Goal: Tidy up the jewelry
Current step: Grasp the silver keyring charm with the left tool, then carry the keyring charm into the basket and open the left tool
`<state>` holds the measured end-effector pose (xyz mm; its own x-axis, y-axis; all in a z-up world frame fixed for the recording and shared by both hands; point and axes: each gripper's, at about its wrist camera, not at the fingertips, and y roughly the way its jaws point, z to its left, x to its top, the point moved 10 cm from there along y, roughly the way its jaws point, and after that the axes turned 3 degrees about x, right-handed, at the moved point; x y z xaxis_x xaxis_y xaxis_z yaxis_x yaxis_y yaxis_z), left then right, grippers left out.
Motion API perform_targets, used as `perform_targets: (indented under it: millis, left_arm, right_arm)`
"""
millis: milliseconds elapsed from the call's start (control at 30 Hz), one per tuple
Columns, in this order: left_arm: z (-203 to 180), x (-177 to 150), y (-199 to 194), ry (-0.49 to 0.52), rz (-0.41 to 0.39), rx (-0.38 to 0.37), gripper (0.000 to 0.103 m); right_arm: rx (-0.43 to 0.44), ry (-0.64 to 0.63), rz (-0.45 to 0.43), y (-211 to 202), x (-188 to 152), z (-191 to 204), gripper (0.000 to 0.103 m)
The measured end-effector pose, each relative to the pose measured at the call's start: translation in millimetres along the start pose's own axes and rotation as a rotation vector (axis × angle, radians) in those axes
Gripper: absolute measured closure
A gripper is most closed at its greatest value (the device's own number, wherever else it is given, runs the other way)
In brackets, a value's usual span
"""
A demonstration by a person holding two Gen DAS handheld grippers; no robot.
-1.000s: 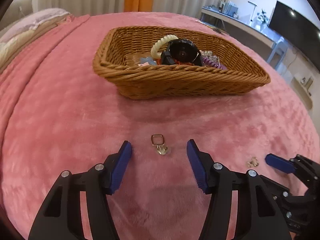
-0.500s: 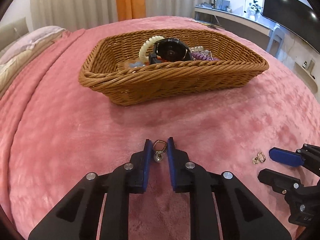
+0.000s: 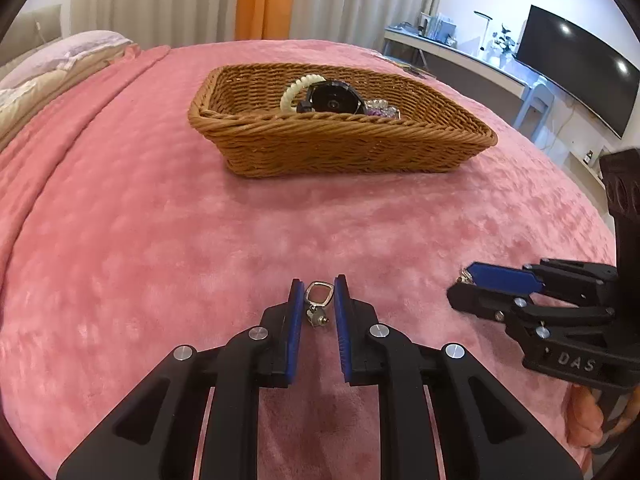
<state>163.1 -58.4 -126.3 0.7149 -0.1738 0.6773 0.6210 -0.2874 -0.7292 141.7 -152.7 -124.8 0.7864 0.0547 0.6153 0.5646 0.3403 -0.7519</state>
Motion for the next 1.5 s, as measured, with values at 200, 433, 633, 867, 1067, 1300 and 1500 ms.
perform_targets:
  millis: [200,433,633,867,1067,1300,1500]
  left_arm:
    - [-5,1,-4,0.016,-0.022,-0.020,0.089]
    - [-7,3,-6,0.030,-0.039,-0.023,0.089]
    - [-5,11,-26,0.037,-0.128,0.006,0.089]
    - [-12,48,-86,0.034,-0.293,-0.020,0.089]
    - [-29,105,-121,0.056,-0.407,-0.059,0.089]
    - [-21,162,-79,0.043,-0.438,0.002,0.089]
    - [2,180,-15,-0.022,-0.375,-0.010,0.089]
  right_arm:
    - [-0.080,-0.068,-0.002,6,4,7,0.077]
    - [-0.115,-0.151,-0.062,-9,-2,18,0.082]
    - [-0.114,-0.171,-0.152,-33,5,24,0.082]
    - [-0.072,-0.170,-0.280,-92,43,33,0.082]
    - [-0.108,-0.150,-0.426,-133,108,21,0.082]
    - [-0.128,-0.048,-0.434,-107,178,-21,0.082]
    - [-0.125,0.016,-0.311,-37,212,-51,0.082]
